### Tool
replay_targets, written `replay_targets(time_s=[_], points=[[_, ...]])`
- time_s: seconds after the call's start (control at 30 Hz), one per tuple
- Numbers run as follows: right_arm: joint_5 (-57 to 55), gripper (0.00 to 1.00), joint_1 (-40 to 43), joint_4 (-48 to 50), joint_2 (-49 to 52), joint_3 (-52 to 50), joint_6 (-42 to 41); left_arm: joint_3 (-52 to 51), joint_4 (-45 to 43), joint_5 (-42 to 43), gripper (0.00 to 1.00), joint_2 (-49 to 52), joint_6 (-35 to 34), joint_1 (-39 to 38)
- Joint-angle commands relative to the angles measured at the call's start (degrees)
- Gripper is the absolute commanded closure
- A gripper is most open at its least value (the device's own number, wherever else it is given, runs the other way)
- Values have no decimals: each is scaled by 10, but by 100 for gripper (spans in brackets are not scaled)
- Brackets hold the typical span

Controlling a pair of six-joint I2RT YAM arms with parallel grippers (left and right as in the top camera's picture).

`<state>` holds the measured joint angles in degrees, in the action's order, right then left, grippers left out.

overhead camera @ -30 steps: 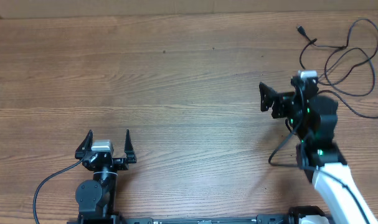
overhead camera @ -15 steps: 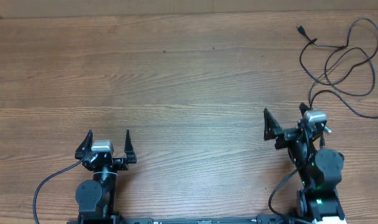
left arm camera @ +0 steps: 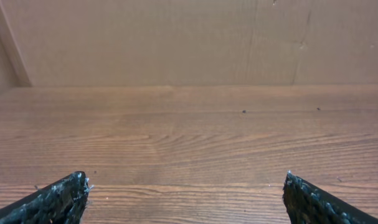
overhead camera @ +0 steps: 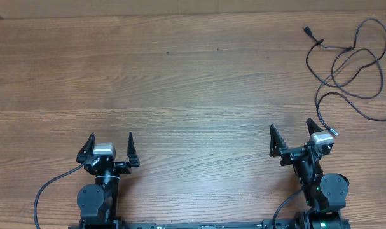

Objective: Untangle cables

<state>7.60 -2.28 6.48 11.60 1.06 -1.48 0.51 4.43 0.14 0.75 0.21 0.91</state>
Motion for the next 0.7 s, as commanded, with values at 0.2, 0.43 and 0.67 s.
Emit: replay_targets(time_s=[0.2, 0.43, 0.67], points=[[-35, 0, 1, -104, -115, -6, -1, -2, 0, -7, 0, -5, 11, 3], [-37, 0, 1, -109, -115, -6, -1, -2, 0, -7, 0, -5, 11, 3], [-37, 0, 1, -109, -115, -6, -1, -2, 0, -7, 1, -5, 11, 3]])
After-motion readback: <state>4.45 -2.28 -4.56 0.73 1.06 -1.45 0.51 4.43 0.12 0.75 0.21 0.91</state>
